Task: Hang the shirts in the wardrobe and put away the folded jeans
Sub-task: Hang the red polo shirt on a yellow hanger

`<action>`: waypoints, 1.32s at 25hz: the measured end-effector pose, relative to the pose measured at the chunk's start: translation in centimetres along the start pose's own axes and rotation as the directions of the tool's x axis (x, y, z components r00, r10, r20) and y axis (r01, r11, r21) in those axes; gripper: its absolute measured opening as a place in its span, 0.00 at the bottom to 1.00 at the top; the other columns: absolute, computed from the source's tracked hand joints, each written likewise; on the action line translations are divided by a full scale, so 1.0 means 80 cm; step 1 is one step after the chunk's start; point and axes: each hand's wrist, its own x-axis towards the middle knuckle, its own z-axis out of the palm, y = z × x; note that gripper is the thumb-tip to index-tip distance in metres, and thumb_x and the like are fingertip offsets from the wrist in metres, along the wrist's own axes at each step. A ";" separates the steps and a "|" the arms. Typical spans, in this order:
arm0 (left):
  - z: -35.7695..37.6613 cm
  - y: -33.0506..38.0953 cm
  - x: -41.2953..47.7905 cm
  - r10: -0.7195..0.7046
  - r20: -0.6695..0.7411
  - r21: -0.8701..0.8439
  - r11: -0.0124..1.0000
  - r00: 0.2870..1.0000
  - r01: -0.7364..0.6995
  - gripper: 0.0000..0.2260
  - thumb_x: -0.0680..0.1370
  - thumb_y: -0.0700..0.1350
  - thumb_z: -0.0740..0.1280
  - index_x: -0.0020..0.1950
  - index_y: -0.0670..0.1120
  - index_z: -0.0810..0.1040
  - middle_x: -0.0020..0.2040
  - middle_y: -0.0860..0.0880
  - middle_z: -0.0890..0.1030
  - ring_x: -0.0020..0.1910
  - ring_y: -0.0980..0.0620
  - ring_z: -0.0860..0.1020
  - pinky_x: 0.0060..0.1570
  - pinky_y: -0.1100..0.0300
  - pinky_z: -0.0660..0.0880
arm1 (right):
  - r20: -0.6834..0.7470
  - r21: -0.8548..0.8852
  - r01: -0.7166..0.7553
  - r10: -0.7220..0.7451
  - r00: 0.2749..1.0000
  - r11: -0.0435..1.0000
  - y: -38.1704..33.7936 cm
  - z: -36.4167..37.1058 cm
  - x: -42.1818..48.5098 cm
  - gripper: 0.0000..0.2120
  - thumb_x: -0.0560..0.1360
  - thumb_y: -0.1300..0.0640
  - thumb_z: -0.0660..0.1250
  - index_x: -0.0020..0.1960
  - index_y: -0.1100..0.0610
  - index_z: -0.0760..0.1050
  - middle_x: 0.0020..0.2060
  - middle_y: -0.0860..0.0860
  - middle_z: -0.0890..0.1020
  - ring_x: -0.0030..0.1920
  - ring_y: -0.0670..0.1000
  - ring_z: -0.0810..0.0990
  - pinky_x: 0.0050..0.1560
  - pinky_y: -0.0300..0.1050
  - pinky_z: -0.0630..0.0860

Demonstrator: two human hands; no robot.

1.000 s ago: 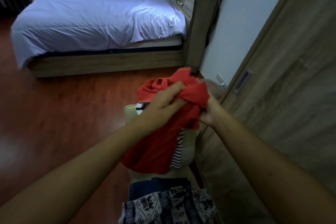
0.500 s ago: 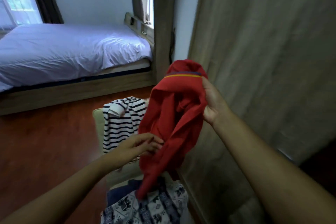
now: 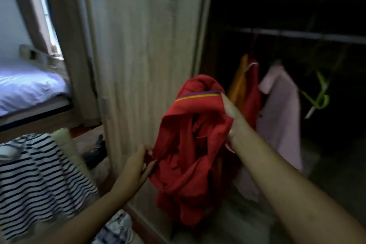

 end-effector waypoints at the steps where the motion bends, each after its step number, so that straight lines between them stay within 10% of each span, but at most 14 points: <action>1: 0.012 0.017 0.008 0.054 0.050 0.025 0.998 0.997 -0.056 0.13 0.75 0.44 0.62 0.54 0.61 0.68 0.48 0.60 0.77 0.46 0.65 0.76 0.47 0.72 0.72 | -0.178 -0.055 0.041 -0.050 0.983 0.998 -0.015 -0.039 -0.013 0.21 0.72 0.53 0.64 0.32 0.71 0.78 0.26 0.64 0.79 0.29 0.61 0.82 0.31 0.56 0.82; 4: 0.034 0.058 0.052 0.139 0.069 0.069 0.987 0.988 -0.144 0.20 0.67 0.39 0.58 0.57 0.45 0.77 0.53 0.43 0.81 0.52 0.52 0.80 0.52 0.73 0.69 | -0.321 -0.150 0.117 -0.160 0.933 0.982 -0.052 -0.144 -0.049 0.20 0.68 0.49 0.70 0.52 0.63 0.78 0.39 0.55 0.82 0.42 0.54 0.83 0.49 0.49 0.81; 6: 0.036 0.092 0.087 0.125 -0.028 0.110 0.987 0.992 -0.121 0.20 0.67 0.39 0.59 0.57 0.36 0.77 0.53 0.38 0.80 0.52 0.41 0.80 0.52 0.62 0.71 | -0.315 -0.130 0.217 -0.248 0.916 0.968 -0.061 -0.176 -0.086 0.04 0.71 0.58 0.66 0.43 0.58 0.78 0.28 0.51 0.81 0.30 0.48 0.80 0.36 0.38 0.77; 13: 0.052 0.232 0.193 0.381 -0.015 0.002 0.925 0.924 -0.381 0.14 0.69 0.42 0.62 0.54 0.41 0.73 0.49 0.48 0.74 0.48 0.55 0.72 0.48 0.76 0.64 | -0.348 -0.596 0.301 -0.578 0.738 0.744 -0.114 -0.229 -0.106 0.11 0.76 0.66 0.61 0.40 0.55 0.76 0.35 0.52 0.79 0.34 0.44 0.78 0.36 0.35 0.75; 17: 0.058 0.267 0.235 0.462 0.101 0.024 0.884 0.881 -0.467 0.15 0.70 0.35 0.65 0.56 0.42 0.79 0.52 0.47 0.78 0.51 0.55 0.75 0.52 0.77 0.64 | -0.172 -0.963 0.085 -0.827 0.535 0.256 -0.164 -0.249 -0.085 0.07 0.73 0.66 0.65 0.43 0.58 0.80 0.42 0.55 0.82 0.43 0.53 0.80 0.47 0.43 0.74; 20: 0.061 0.278 0.252 0.478 0.181 0.038 0.870 0.859 -0.492 0.15 0.73 0.33 0.65 0.58 0.43 0.79 0.55 0.48 0.78 0.55 0.54 0.76 0.57 0.67 0.70 | -0.120 -0.988 -0.148 -0.844 0.523 0.049 -0.198 -0.271 -0.063 0.11 0.73 0.65 0.65 0.55 0.63 0.78 0.55 0.58 0.78 0.54 0.57 0.78 0.53 0.45 0.73; 29: 0.056 0.255 0.297 0.347 0.209 0.019 0.933 0.914 -0.359 0.15 0.71 0.32 0.65 0.56 0.43 0.80 0.54 0.47 0.79 0.53 0.51 0.78 0.56 0.56 0.75 | -0.109 -0.931 -0.347 -0.816 0.568 -0.117 -0.217 -0.320 0.001 0.15 0.73 0.67 0.64 0.59 0.62 0.75 0.59 0.61 0.76 0.58 0.61 0.76 0.59 0.53 0.74; 33: 0.056 0.247 0.307 0.308 0.222 0.005 0.948 0.925 -0.317 0.15 0.72 0.33 0.65 0.55 0.45 0.80 0.55 0.48 0.79 0.53 0.52 0.78 0.55 0.55 0.76 | -0.288 -0.860 -0.509 -0.806 0.517 -0.020 -0.227 -0.329 0.019 0.23 0.74 0.62 0.66 0.67 0.59 0.66 0.57 0.61 0.75 0.59 0.63 0.75 0.59 0.56 0.71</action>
